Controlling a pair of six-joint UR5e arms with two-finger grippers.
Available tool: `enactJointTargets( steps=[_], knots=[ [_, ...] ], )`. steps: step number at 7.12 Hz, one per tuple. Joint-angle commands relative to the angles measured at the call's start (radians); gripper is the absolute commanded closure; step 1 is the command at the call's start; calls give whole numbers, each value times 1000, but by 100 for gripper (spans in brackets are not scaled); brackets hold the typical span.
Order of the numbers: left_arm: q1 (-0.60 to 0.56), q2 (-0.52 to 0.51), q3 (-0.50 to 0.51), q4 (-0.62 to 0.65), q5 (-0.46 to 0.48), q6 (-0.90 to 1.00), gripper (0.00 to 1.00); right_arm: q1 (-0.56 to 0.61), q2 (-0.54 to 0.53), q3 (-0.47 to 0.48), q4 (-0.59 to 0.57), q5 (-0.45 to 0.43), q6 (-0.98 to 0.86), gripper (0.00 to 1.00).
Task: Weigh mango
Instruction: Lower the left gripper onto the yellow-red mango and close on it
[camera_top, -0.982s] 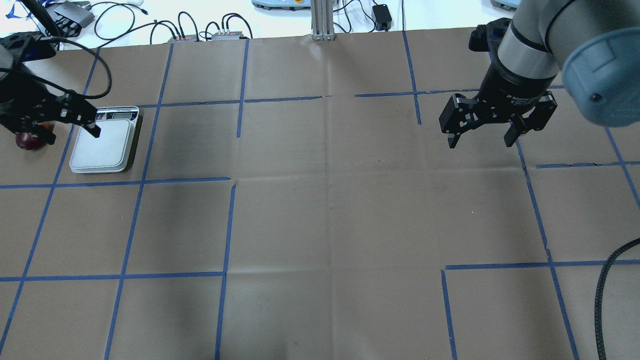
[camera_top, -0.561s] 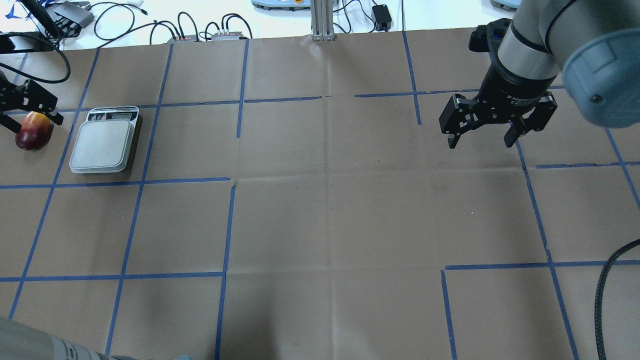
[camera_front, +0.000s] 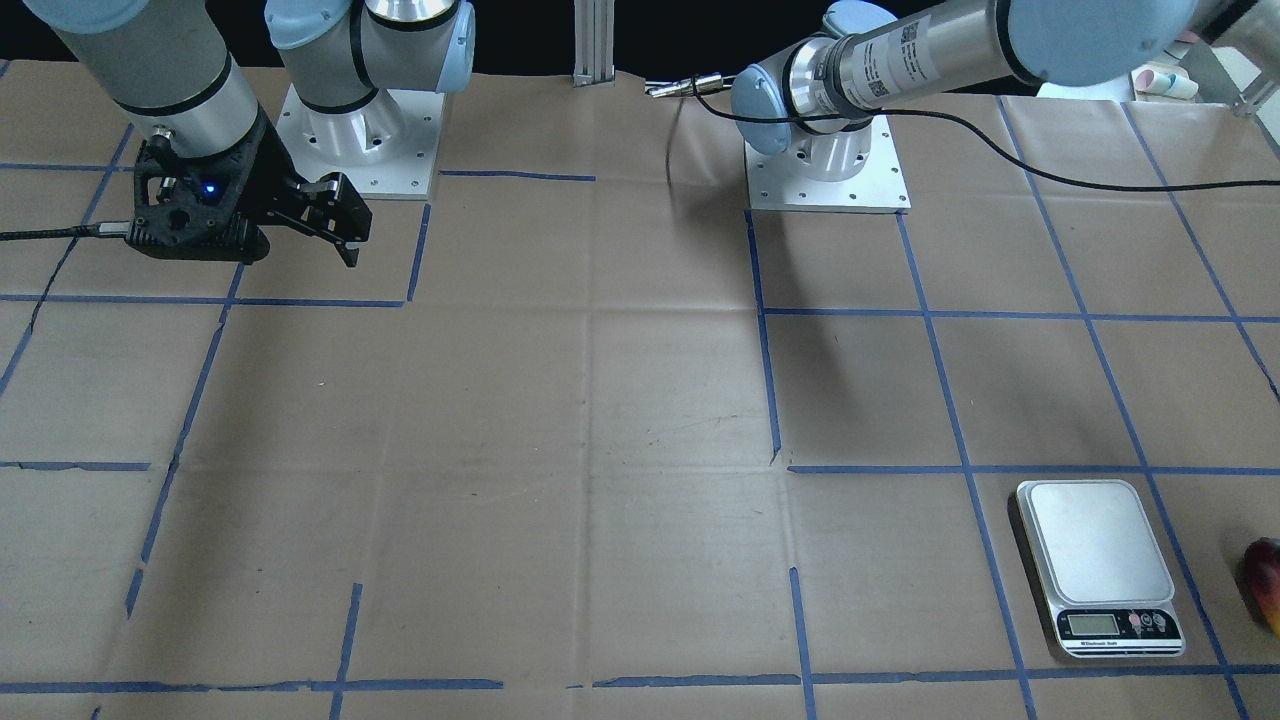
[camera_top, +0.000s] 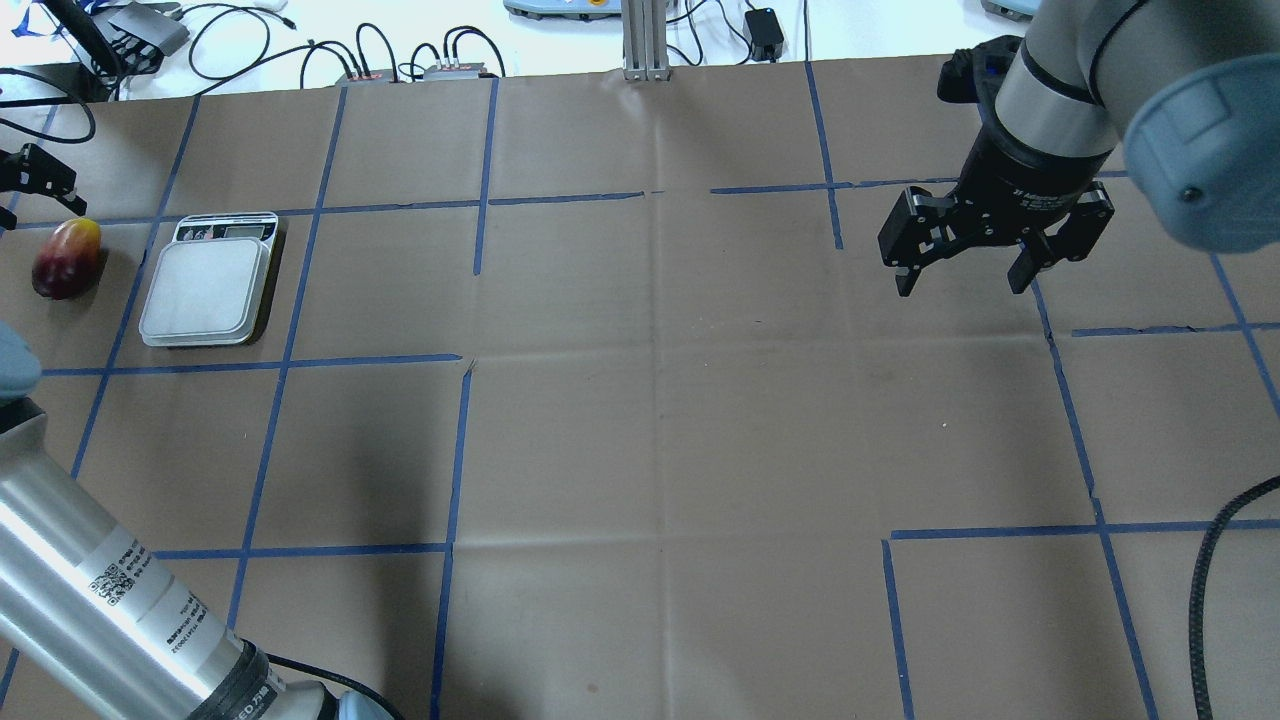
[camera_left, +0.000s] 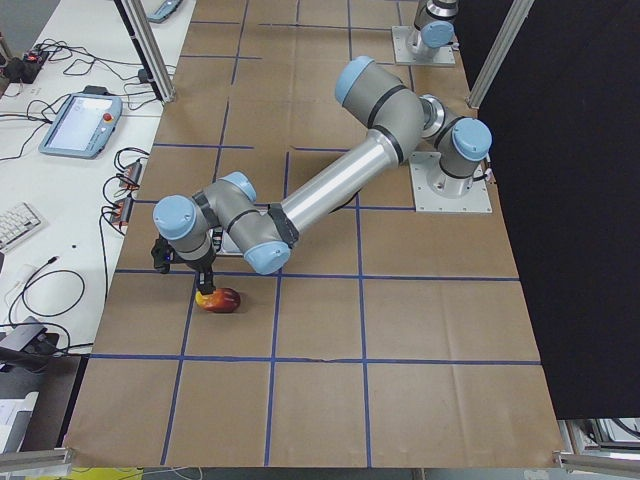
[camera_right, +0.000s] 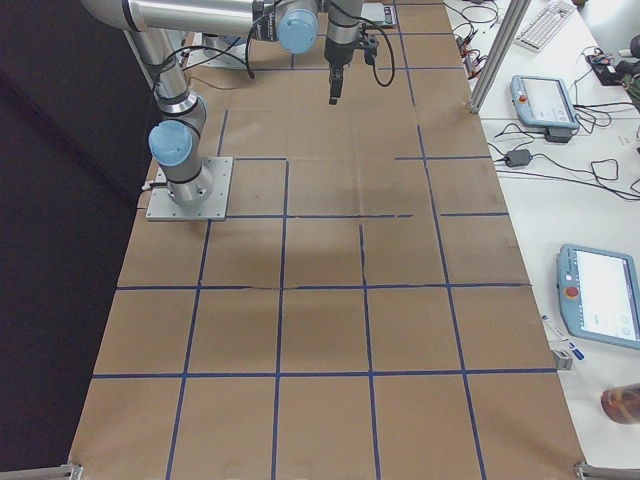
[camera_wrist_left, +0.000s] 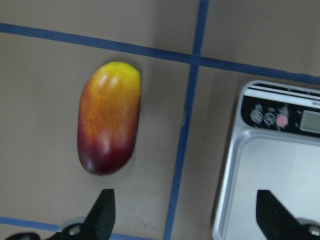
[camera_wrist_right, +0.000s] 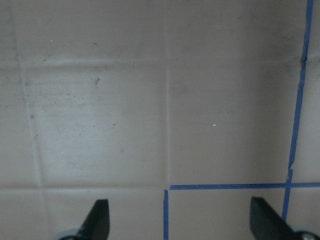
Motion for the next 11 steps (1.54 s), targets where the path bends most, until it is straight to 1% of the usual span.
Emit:
enactJointTargets(
  steps=[1, 3, 4, 5, 6, 7, 8, 9, 10, 11],
  knots=[
    [14, -75, 48, 12, 2, 10, 1, 0, 0, 0, 0, 0, 0, 0],
    [17, -115, 77, 13, 63, 19, 1, 0, 0, 0, 0, 0, 0, 0],
    [17, -133, 87, 13, 63, 19, 1, 0, 0, 0, 0, 0, 0, 0],
    [17, -136, 85, 12, 71, 25, 20, 0, 0, 0, 0, 0, 0, 0],
    [17, -141, 82, -2, 127, 24, 50, 0, 0, 0, 0, 0, 0, 0],
    [17, -141, 82, -7, 129, 17, 74, 0, 0, 0, 0, 0, 0, 0],
    [13, -121, 82, -29, 126, 14, 90, 0, 0, 0, 0, 0, 0, 0],
    [-3, -72, 73, -62, 123, 2, 93, 0, 0, 0, 0, 0, 0, 0],
    [-33, -16, 26, -101, 122, -33, 95, 0, 0, 0, 0, 0, 0, 0],
    [-79, 55, -95, -102, 122, -64, 100, 0, 0, 0, 0, 0, 0, 0]
  ],
)
